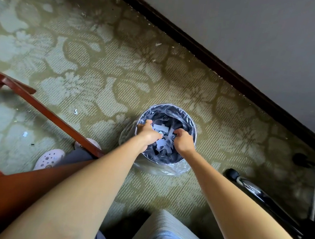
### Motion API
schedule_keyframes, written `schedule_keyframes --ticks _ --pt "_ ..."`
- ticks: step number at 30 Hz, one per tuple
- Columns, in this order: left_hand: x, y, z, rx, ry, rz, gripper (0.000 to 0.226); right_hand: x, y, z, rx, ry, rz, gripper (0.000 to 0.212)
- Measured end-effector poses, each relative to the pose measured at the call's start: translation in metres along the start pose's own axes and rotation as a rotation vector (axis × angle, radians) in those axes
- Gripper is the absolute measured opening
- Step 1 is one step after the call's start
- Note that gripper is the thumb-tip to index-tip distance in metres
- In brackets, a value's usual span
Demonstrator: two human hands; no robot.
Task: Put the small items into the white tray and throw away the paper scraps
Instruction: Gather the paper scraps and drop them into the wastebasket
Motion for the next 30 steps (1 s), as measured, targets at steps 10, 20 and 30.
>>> schedule_keyframes --ticks 10,20,30 --pt "-0.040 0.015 0.056 0.078 0.180 -0.116 0.062 -0.014 -0.035 0.045 -0.103 0.016 0.167 0.037" --pt "-0.115 0.063 0.206 0.274 0.680 -0.471 0.029 -0.061 -0.152 0.158 -0.536 0.202 0.408 0.028" --pt "-0.222 0.016 0.426 0.329 1.283 -0.322 0.038 -0.054 -0.295 0.332 -1.092 0.310 0.286 0.027"
Point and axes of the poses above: each hand's wrist, its own z-axis away from the middle knuckle, its own x-axis out of the palm, y = z × x, the point moved 6 cm from there along -z, towards the middle knuckle, and after that the axes turned 14 degrees about -z, right-handed, at the moved point
